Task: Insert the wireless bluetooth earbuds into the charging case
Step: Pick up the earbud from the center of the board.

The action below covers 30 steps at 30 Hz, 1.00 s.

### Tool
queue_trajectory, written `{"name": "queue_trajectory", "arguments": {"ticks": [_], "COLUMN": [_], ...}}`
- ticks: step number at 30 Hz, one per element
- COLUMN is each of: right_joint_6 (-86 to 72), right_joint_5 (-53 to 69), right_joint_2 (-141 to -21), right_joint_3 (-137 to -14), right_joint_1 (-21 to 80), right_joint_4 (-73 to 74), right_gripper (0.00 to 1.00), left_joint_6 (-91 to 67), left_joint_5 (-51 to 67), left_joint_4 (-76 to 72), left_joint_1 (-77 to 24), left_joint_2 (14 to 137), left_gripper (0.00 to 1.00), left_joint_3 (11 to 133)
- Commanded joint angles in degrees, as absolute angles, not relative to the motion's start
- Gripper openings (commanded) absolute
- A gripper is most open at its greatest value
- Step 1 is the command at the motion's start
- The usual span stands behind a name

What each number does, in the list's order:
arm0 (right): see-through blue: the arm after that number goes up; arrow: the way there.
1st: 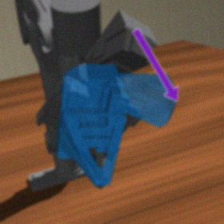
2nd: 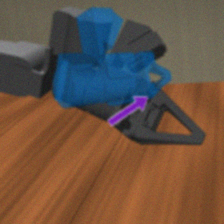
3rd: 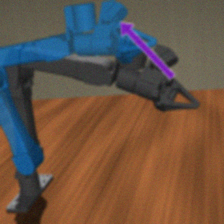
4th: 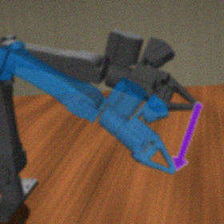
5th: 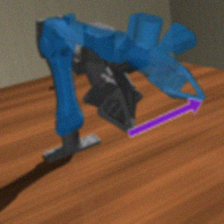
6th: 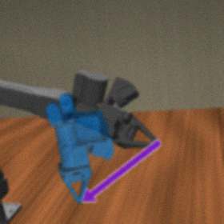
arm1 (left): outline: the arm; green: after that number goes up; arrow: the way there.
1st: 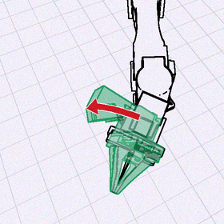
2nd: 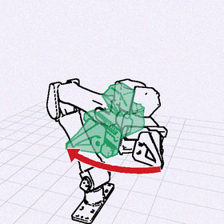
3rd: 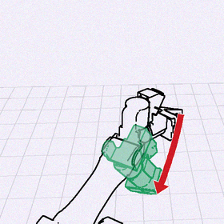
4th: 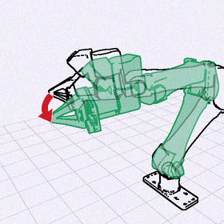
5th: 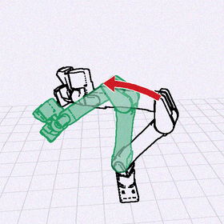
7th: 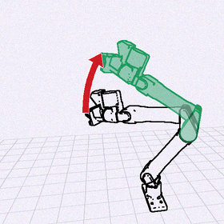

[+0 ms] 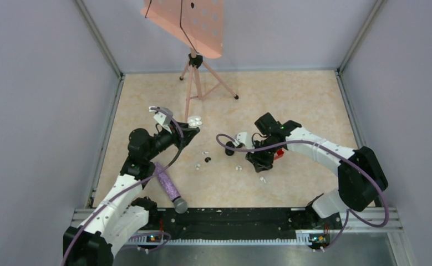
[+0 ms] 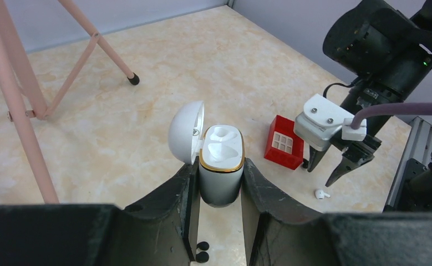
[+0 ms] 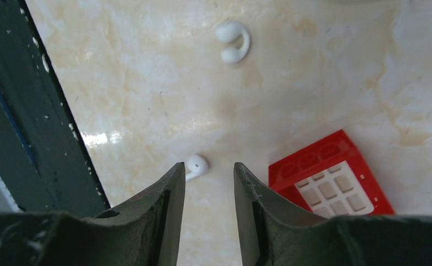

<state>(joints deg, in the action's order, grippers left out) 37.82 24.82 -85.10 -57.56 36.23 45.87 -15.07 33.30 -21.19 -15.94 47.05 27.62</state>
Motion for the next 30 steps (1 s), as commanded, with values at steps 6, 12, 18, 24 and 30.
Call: {"name": "queue_trajectory", "arguments": {"ticks": [6,12,18,24,30], "right_joint_6": [34.7,35.1,33.7,33.4,33.3], "right_joint_5": [23.5,22.6,22.1,21.0,19.1], "right_joint_2": [-82.7,-84.8,-86.3,-87.4,-87.9], "right_joint_3": [-53.9,-53.1,-52.3,-51.9,-51.3], "right_joint_1": [36.7,37.0,38.1,39.2,39.9], "right_joint_4": [46.8,45.7,44.0,43.1,42.2], "right_gripper": [0.41,0.40,0.39,0.40,0.39], "left_joint_6": [-16.0,-16.2,-16.2,-16.0,-16.1], "left_joint_5": [32.7,33.0,32.2,30.8,30.6], "left_joint_4": [-22.0,-22.0,-22.1,-21.5,-21.6], "left_joint_1": [-15.6,-15.5,-15.5,-15.5,-15.5], "left_joint_2": [46.5,46.2,46.0,45.4,45.3], "left_gripper": [0.00,0.00,0.00,0.00,0.00], "left_joint_3": [27.6,27.5,27.4,26.9,26.6]}}
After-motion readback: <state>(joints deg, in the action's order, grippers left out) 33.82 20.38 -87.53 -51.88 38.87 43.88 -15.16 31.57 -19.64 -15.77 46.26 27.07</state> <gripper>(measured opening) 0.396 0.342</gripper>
